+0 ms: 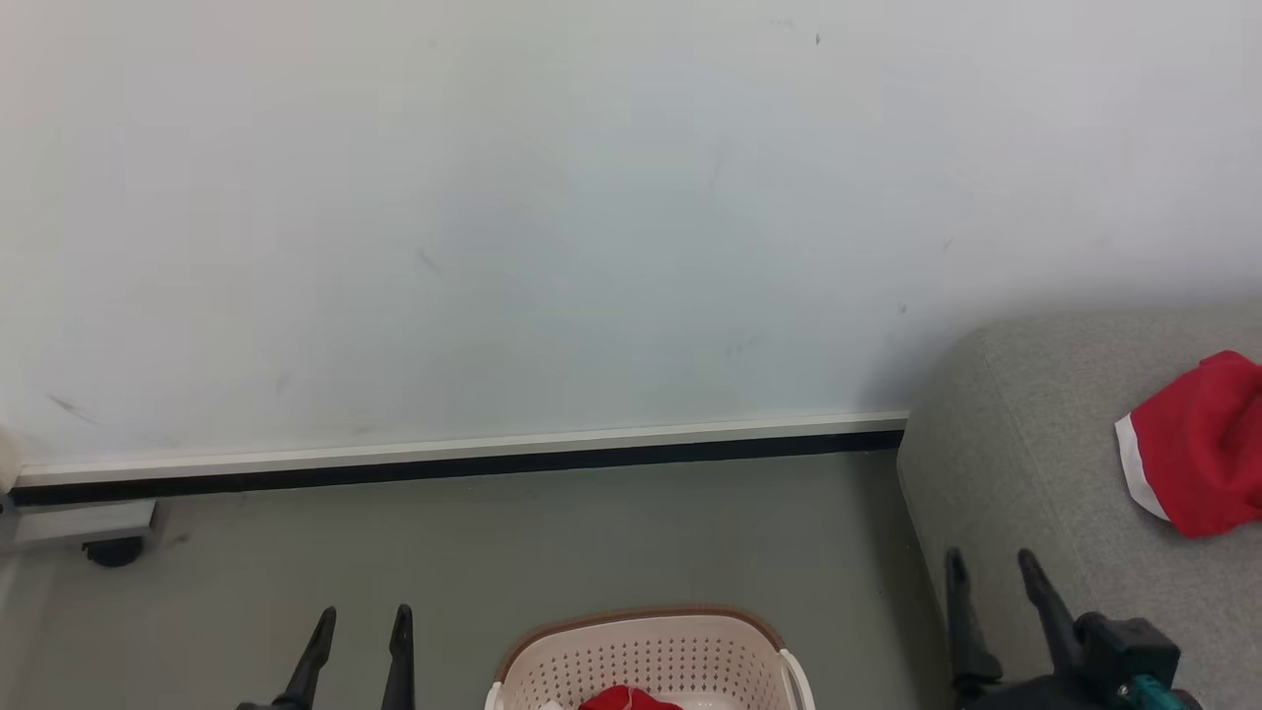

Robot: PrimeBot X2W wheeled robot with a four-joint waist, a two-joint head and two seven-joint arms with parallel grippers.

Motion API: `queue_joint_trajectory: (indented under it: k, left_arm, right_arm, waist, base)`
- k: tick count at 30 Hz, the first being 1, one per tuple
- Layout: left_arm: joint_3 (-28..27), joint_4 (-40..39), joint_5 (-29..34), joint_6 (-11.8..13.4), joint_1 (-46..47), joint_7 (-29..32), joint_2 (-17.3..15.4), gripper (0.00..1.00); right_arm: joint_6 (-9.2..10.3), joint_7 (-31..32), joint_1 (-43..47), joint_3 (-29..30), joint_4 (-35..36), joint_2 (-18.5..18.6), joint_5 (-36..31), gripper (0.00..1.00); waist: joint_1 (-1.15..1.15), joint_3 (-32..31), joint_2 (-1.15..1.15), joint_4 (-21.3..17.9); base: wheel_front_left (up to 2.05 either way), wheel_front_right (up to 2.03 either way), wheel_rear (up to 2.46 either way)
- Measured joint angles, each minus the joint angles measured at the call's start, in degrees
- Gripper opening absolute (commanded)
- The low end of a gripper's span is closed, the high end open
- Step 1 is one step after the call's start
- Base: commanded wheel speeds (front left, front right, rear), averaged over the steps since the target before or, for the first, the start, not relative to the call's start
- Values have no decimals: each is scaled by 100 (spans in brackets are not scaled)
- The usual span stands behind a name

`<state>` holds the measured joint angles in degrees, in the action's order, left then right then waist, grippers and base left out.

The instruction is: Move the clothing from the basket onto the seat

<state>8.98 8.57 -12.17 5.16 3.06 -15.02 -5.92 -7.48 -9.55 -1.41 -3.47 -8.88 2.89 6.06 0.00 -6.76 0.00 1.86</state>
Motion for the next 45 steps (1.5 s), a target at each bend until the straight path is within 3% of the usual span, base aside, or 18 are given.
queue_joint_trajectory:
  k: [10,45]
  left_arm:
    - [-211,288,-134,-15,-253,1,-130,100]
    - [-136,105,-289,177,-394,87,-159,100]
  right_arm:
    - [0,148,318,-461,-118,-1,-311,100]
    - [0,196,289,-491,100,0,-374,100]
  waist:
    - [0,-5,0,-146]
    - [0,182,0,-290]
  base:
    - [0,0,0]
    - [0,0,0]
